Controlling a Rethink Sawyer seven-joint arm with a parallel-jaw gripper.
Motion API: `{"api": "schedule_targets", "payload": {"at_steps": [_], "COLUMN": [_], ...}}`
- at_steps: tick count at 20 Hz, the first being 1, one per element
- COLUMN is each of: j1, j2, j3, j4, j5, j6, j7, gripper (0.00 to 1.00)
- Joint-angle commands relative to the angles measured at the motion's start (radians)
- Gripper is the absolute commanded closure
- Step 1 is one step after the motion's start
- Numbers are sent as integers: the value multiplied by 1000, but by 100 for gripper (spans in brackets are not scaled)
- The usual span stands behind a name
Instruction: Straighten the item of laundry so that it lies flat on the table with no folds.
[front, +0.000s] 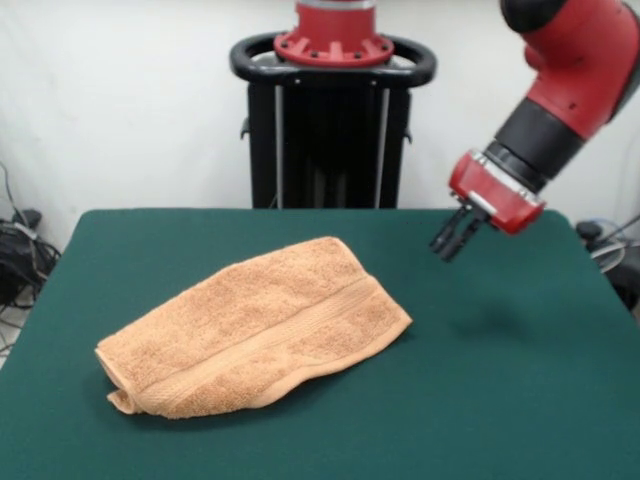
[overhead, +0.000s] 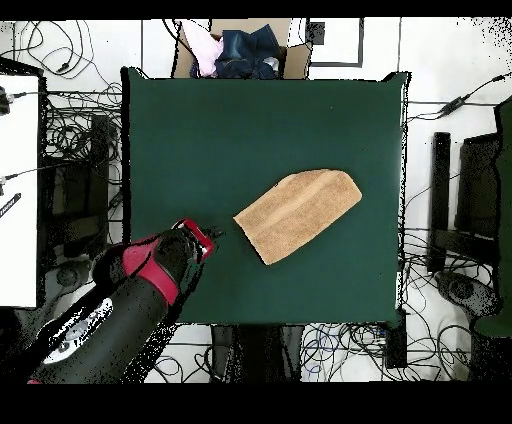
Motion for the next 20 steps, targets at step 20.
{"api": "schedule_targets", "payload": {"at_steps": [20], "j1": [-134], "j2": [-25], "j3": [167], "j4": [100], "j5": [48], "j6": [-157], "j7": [3], "gripper": [100]}}
